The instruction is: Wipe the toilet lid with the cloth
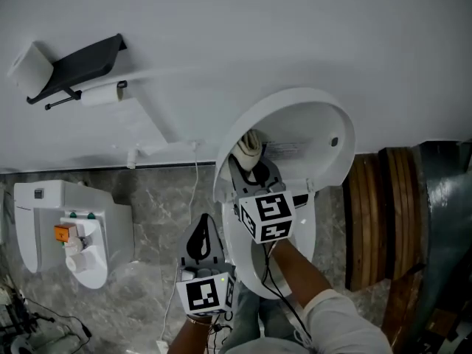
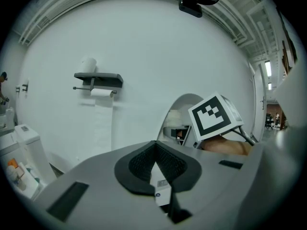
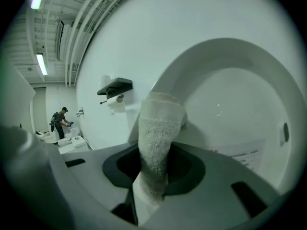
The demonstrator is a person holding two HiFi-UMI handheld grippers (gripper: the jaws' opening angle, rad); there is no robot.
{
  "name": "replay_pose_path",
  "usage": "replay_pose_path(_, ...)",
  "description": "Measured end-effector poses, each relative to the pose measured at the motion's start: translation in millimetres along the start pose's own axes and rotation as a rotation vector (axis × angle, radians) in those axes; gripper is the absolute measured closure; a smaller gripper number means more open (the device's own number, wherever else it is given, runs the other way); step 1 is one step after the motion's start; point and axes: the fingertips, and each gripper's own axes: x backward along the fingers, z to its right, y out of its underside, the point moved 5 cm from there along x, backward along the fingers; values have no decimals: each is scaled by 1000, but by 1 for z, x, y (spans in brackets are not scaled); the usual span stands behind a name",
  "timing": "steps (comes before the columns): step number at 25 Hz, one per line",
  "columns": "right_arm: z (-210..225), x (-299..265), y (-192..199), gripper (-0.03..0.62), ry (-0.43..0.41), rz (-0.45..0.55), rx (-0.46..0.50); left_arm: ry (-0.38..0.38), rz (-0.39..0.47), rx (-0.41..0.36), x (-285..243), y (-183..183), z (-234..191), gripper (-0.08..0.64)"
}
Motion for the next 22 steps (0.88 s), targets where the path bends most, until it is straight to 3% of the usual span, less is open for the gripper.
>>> replay_pose_path(5,37,12,5,489,71,-5,7,47,-8,8,-12,7,17,552)
replay_pose_path(12,125,49,19,489,263,-46,10,154,-13,1,-33,8,67,551)
replay_pose_path(18,193,87,33,489,440,-46,-55,201,-21,-10,-38,12,95,551)
replay_pose_path(22,210,99,35,489,471,-51,-68,206,-25,-4,-37,20,98,552)
